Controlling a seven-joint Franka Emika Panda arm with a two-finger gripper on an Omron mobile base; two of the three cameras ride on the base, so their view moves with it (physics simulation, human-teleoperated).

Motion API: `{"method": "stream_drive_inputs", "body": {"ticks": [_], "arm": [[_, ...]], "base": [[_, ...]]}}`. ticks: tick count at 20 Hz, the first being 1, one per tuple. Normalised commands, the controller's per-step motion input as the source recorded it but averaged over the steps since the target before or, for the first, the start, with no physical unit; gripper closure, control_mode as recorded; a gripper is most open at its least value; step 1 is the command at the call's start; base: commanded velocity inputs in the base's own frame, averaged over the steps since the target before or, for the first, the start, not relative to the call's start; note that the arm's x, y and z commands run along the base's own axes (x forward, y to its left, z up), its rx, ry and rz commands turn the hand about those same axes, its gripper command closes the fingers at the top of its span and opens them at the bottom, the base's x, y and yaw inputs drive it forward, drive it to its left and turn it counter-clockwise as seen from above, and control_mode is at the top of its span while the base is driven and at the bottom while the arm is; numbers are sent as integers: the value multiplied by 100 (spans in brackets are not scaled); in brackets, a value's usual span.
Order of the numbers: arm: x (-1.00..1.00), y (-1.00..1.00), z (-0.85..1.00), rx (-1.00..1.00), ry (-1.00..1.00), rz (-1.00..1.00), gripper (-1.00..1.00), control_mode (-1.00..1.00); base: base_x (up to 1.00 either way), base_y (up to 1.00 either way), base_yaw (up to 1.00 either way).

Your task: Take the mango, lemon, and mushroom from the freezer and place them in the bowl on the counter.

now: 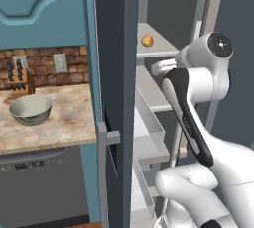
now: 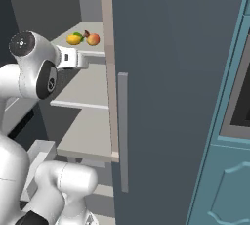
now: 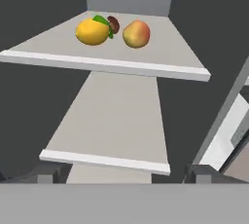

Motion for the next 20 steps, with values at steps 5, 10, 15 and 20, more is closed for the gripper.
{"method": "stream_drive_inputs", "body": {"ticks": [5,10,15,20], "arm": [[79,-3,58,3,-5,-10,-100,-100],[75,-2,49,6,0,-6,-100,-100],[46,0,13,3,0,0,-100,-100],[22,0,-25,0,0,3,-100,-100]], "base": [[0,0,0],[0,0,0],[0,0,0],[0,0,0]]}}
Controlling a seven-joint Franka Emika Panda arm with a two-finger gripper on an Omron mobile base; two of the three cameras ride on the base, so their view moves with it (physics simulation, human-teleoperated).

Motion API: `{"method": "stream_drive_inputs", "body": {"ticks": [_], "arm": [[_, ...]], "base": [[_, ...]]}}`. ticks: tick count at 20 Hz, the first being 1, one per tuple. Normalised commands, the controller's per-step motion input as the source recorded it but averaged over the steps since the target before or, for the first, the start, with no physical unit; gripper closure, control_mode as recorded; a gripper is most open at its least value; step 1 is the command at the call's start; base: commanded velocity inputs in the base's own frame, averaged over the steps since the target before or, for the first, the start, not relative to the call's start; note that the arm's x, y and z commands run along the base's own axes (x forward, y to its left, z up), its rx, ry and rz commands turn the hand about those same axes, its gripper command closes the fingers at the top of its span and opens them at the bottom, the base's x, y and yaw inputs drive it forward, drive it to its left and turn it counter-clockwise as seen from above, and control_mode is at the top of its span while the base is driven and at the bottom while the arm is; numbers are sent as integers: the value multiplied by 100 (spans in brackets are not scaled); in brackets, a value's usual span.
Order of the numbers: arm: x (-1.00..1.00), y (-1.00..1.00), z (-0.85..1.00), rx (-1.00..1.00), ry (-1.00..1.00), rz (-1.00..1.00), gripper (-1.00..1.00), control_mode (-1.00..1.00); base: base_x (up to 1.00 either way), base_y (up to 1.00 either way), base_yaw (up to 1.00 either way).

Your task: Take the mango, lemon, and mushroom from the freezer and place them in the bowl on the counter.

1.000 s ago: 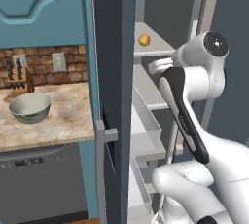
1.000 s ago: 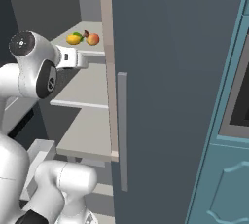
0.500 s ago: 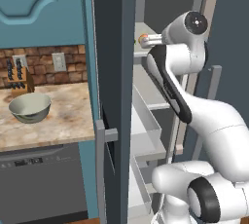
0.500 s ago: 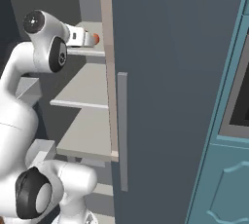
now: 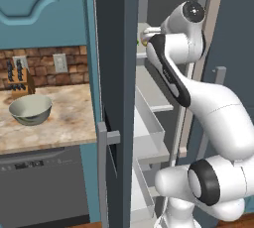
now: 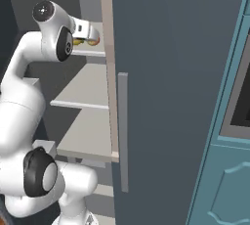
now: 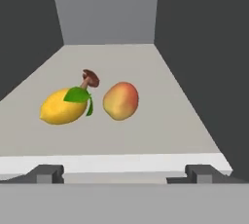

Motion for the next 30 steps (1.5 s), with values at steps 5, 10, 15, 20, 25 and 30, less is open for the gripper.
{"method": "stream_drive_inputs", "body": {"ticks": [5,10,15,20,25,30], "arm": [[38,0,-17,-1,2,4,-100,-100],[61,0,-14,-8,5,5,-100,-100],[60,0,-15,-8,8,3,-100,-100],[60,0,-9,-4,4,2,-100,-100],[60,0,-15,-1,3,0,-100,-100],[19,0,-16,0,2,0,100,-100]], "base": [[0,0,0],[0,0,0],[0,0,0],[0,0,0],[0,0,0],[0,0,0]]}}
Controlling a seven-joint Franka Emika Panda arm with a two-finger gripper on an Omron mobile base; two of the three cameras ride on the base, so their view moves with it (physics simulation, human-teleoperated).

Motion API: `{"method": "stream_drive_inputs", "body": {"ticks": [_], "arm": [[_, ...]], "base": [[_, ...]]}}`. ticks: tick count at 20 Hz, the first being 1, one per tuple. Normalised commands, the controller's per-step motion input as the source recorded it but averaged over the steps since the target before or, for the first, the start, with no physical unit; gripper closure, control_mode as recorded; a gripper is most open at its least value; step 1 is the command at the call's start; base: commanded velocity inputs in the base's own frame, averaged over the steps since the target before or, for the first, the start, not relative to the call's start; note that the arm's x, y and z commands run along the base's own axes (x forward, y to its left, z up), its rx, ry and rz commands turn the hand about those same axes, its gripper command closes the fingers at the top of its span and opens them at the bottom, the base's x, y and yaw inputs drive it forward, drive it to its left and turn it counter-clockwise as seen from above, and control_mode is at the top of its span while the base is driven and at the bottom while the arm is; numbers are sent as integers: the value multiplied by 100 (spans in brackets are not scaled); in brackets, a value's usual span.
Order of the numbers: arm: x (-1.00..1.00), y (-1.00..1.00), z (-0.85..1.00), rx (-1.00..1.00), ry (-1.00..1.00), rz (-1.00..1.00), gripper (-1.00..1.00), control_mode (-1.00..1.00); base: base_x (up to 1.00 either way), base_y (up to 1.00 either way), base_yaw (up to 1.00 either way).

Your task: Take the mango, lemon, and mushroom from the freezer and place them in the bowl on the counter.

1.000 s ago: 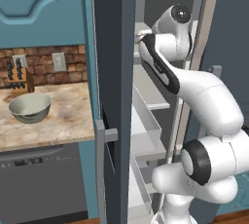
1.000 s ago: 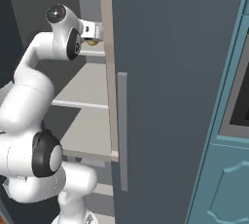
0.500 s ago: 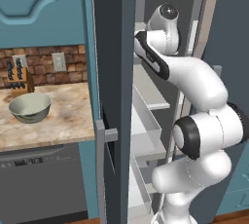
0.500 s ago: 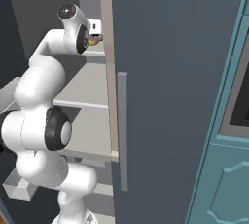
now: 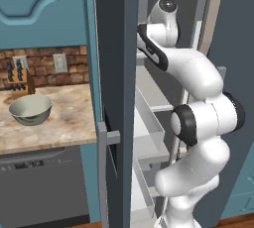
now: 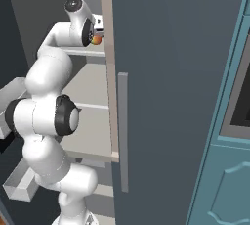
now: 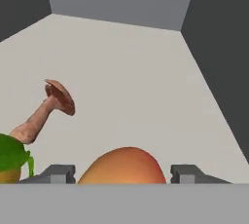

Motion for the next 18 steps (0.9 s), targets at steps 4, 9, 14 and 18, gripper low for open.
{"method": "stream_drive_inputs", "body": {"ticks": [4,9,14,18], "arm": [[-13,0,0,0,0,0,100,-100],[-72,0,17,-2,-27,0,100,-100],[-100,3,36,-10,-61,0,100,-100],[-100,0,76,1,-43,-4,100,-100]], "base": [[0,0,0],[0,0,0],[0,0,0],[0,0,0]]}}
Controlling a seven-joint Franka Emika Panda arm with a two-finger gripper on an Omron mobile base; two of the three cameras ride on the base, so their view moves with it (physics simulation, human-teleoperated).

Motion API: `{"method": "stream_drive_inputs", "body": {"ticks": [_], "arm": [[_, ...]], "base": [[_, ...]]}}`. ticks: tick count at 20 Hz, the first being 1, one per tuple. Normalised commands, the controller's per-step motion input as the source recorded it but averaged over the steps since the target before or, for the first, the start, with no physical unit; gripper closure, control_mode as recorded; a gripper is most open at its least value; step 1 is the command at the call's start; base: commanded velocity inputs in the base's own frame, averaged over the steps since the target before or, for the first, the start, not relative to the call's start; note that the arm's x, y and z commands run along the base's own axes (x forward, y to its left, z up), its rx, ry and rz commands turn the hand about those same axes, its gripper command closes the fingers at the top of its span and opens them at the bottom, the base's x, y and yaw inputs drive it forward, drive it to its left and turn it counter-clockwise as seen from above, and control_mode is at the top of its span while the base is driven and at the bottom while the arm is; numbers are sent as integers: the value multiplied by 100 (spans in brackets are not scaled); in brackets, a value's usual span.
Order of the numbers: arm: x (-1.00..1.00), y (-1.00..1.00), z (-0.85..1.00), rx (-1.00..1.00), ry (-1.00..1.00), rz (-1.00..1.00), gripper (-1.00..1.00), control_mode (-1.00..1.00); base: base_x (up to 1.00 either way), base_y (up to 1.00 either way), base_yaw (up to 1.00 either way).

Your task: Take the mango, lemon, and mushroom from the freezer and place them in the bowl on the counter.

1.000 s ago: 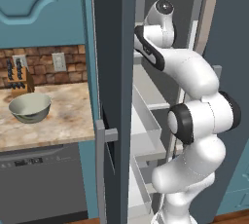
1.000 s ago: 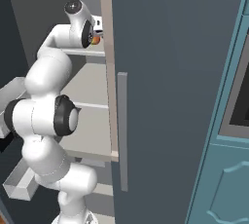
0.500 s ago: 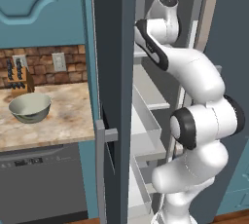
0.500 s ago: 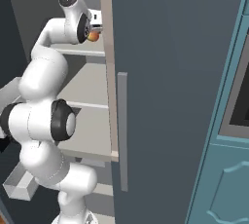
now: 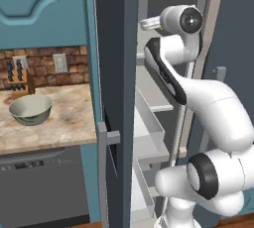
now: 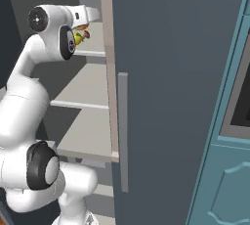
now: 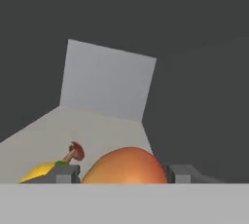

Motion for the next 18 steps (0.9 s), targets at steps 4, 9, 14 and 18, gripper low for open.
{"method": "stream_drive_inputs", "body": {"ticks": [4,9,14,18], "arm": [[-100,-1,20,14,-2,-4,100,-100],[-100,-2,-19,16,10,-2,100,-100],[-100,-15,-44,23,47,-6,100,-100],[-100,-16,-100,6,45,-4,100,-100]], "base": [[0,0,0],[0,0,0],[0,0,0],[0,0,0]]}}
